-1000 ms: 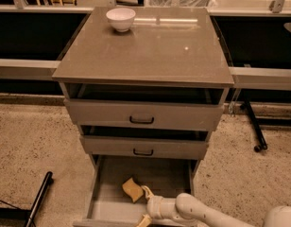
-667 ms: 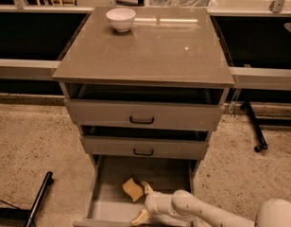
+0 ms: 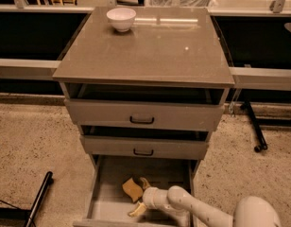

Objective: Pick sponge from bottom drawer and place on counter

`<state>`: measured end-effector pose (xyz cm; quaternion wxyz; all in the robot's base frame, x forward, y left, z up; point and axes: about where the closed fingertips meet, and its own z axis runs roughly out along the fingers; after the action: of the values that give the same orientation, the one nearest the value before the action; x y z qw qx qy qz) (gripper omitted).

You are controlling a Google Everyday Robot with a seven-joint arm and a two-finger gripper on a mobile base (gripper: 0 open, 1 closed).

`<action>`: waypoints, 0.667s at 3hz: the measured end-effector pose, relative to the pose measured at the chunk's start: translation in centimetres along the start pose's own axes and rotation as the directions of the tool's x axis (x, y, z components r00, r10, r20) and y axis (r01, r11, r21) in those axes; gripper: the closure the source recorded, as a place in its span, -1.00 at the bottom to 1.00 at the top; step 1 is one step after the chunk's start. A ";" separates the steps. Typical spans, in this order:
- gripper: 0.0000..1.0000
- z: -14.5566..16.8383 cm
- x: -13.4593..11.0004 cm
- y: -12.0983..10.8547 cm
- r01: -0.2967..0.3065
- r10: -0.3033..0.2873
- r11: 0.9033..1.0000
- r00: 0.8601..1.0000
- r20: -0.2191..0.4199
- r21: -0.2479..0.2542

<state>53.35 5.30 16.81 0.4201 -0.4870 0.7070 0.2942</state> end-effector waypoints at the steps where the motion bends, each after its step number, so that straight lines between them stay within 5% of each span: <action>1: -0.62 1.9 2.3 -0.6 -0.036 0.036 0.999 0.999 -0.013 -0.018; 2: 0.00 1.8 3.2 -1.3 -0.060 0.060 0.998 0.998 -0.002 0.017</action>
Offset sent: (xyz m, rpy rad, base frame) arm 0.0190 -0.0145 -0.0494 -0.0098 0.0543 -0.0879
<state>54.56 4.97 13.13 0.4144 -0.4621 0.7244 0.3000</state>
